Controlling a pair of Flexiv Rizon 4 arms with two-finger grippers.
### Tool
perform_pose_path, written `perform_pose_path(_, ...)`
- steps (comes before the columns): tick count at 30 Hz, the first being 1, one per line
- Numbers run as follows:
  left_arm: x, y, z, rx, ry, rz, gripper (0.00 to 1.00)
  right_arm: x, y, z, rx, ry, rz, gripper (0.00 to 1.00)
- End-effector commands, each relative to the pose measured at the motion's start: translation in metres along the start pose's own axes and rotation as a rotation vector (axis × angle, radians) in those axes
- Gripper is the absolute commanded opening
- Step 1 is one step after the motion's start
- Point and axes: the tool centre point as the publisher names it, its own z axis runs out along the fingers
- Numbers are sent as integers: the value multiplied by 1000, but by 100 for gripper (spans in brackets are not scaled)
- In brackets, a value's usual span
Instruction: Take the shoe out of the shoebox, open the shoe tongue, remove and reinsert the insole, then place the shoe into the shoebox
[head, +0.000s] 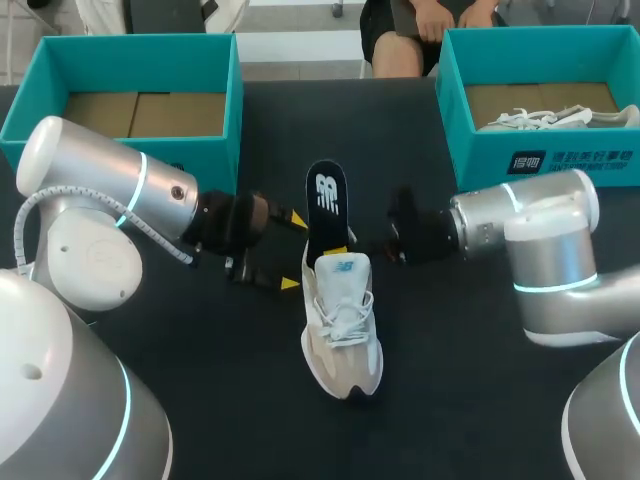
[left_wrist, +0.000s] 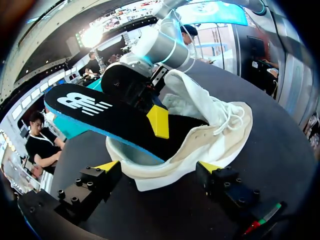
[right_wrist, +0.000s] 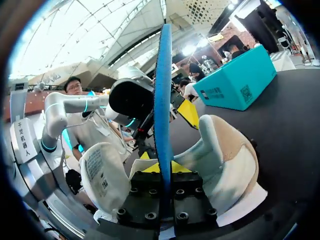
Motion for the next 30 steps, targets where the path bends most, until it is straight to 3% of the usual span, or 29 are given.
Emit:
perform_pose_path(1, 0, -1, 1, -4, 0, 0, 100, 12, -15, 3, -7, -22, 18, 0)
perform_pose_path(6, 0, -1, 1, -4, 0, 0, 100, 12, -11, 0, -11, -38, 12, 2)
perform_pose_path(7, 0, -1, 1, -4, 0, 0, 100, 12, -6, -2, -9, -44, -2, 16)
perform_pose_path(10, 0, -1, 1, -4, 0, 0, 100, 9, 4, -5, -4, -50, -28, 36)
perform_pose_path(14, 0, -1, 1, -4, 0, 0, 100, 5, 19, -10, 5, -53, -64, 40)
perform_pose_path(20, 0, -1, 1, -4, 0, 0, 100, -5, 36, -15, 18, -51, -102, 38)
perform_pose_path(23, 0, -1, 1, -4, 0, 0, 100, -12, 37, -14, 25, -29, -97, 32)
perform_pose_path(24, 0, -1, 1, -4, 0, 0, 100, -13, 36, -13, 29, -19, -91, 21)
perform_pose_path(25, 0, -1, 1, -4, 0, 0, 100, -14, 35, -12, 30, -14, -89, 0)
perform_pose_path(30, 0, -1, 1, -4, 0, 0, 100, -10, 21, -6, 40, 19, -57, 0)
